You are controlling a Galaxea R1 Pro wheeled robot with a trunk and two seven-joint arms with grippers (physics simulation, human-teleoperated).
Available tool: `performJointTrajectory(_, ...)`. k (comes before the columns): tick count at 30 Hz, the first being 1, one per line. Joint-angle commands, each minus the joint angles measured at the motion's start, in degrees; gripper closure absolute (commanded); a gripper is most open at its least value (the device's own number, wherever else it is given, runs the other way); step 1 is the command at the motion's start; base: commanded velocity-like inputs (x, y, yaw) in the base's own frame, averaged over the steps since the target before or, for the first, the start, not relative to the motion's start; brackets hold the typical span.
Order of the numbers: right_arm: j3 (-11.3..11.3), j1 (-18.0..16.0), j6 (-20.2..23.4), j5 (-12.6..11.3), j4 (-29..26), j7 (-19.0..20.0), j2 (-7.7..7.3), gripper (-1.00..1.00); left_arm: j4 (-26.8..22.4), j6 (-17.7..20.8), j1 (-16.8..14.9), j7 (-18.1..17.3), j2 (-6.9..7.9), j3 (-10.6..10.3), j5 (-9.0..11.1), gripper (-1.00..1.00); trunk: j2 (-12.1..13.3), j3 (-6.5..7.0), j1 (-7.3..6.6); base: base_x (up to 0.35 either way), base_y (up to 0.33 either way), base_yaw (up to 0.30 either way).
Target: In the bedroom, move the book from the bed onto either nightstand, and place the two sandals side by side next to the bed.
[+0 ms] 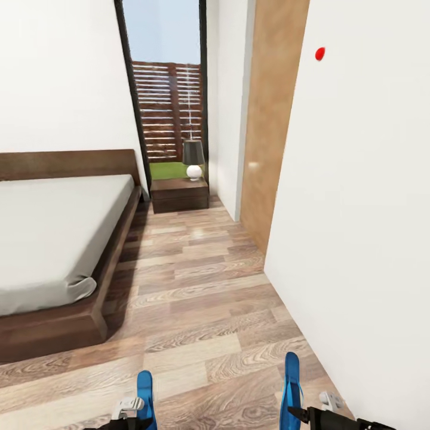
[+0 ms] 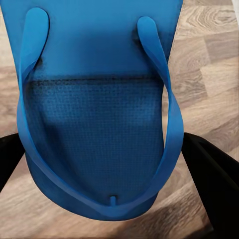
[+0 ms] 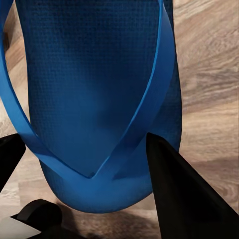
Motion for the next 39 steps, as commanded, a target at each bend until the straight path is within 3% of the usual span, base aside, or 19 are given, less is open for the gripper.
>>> performJointTrajectory(1, 0.4, -0.1, 0.4, -0.7, 0.1, 0.2, 0.01, 1.0, 0.1, -0.4, 0.0, -0.1, -0.09, -0.5, 0.3, 1.0, 0.0, -0.05, -0.01, 0.0, 0.0, 0.29)
performJointTrajectory(13, 0.4, -0.1, 0.4, -0.6, 0.1, 0.2, 0.19, 1.0, 0.1, -0.4, 0.0, 0.0, -0.43, -0.4, 0.3, 1.0, 0.0, -0.05, -0.01, 0.064, -0.027, 0.267)
performJointTrajectory(24, 0.4, -0.1, 0.4, -0.6, 0.1, 0.2, 0.82, 1.0, 0.0, -0.4, 0.5, 0.1, -1.5, -0.4, 0.3, 1.0, 0.0, -0.05, -0.01, 0.3, -0.112, 0.012)
performJointTrajectory(39, 0.3, -0.1, 0.4, -0.5, 0.1, 0.3, 0.82, 1.0, 0.0, -0.4, 1.0, 0.1, -1.61, -0.4, 0.3, 1.0, 0.0, -0.05, -0.01, 0.313, -0.019, 0.0)
